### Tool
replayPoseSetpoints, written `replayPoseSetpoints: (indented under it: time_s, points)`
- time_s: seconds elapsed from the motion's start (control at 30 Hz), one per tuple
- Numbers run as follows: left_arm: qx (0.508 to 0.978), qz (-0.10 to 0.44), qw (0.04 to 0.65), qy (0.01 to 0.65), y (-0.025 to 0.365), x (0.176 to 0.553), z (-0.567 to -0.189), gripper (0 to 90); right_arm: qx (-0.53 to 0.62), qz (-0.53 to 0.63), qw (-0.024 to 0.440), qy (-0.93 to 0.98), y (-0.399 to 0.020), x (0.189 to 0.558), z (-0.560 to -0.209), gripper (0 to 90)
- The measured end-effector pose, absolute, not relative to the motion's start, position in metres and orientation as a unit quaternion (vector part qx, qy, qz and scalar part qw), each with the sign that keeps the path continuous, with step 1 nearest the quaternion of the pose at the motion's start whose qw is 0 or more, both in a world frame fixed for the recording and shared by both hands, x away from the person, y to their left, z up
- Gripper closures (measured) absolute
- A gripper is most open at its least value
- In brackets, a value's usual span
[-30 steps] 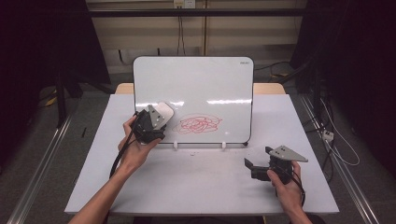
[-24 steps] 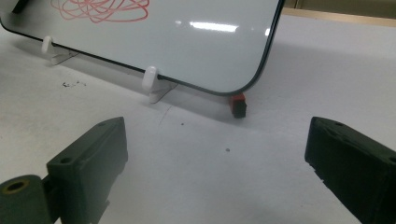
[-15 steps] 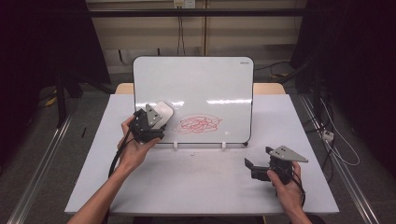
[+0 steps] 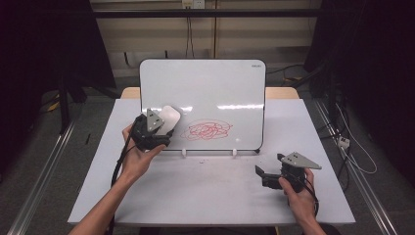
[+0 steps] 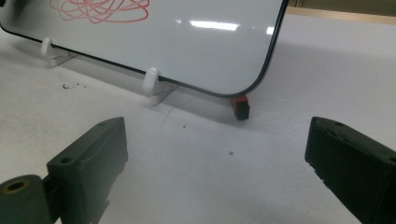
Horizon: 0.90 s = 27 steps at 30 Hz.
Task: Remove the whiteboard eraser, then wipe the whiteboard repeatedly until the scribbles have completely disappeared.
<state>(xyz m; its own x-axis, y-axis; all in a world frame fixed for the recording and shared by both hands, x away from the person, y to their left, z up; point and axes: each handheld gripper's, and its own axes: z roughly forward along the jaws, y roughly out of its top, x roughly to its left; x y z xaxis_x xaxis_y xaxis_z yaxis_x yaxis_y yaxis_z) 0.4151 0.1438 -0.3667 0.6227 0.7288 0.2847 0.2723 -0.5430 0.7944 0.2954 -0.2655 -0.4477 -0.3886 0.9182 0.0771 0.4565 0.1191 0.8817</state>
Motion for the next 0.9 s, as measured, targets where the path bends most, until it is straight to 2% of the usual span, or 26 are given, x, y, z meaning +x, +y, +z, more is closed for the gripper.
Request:
replayPoseSetpoints:
  time_s: [0.37, 0.9]
  points:
    - [0.798, 0.309, 0.405, 0.321, 0.155, 0.407, -0.358, 31.2, 0.492, 0.448, 0.261, 0.699, -0.268, 0.292, -0.447, 6.0]
    - [0.811, 0.291, 0.416, 0.291, 0.138, 0.4, -0.362, 31.2, 0.491, 0.449, 0.262, 0.699, -0.268, 0.294, -0.446, 6.0]
